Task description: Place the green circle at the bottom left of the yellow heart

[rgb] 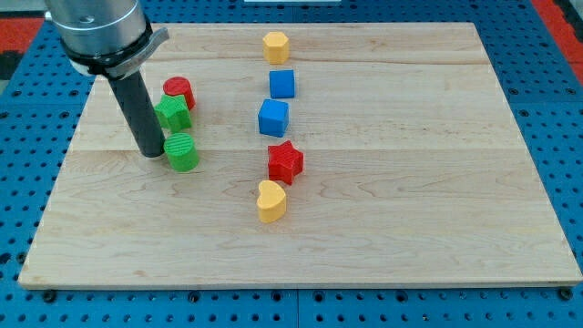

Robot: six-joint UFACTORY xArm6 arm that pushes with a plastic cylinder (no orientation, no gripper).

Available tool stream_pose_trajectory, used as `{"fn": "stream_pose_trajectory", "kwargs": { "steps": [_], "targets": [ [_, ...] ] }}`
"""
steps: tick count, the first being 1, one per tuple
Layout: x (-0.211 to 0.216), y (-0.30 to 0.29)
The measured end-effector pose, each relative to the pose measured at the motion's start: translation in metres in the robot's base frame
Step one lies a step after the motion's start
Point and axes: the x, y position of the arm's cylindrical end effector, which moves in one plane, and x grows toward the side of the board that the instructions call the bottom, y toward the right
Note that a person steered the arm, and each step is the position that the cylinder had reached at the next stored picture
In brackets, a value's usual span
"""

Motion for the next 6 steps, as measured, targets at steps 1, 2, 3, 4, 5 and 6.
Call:
{"fn": "stream_pose_trajectory", "kwargs": {
  "steps": [1,2,3,4,5,6],
  "targets": [
    [-0.023,0.005],
    [-0.003,0.084],
    [0.071,0.084],
    [0.081,0.061],
    [0.105,0.021],
    [0.121,0.107]
  ]
}}
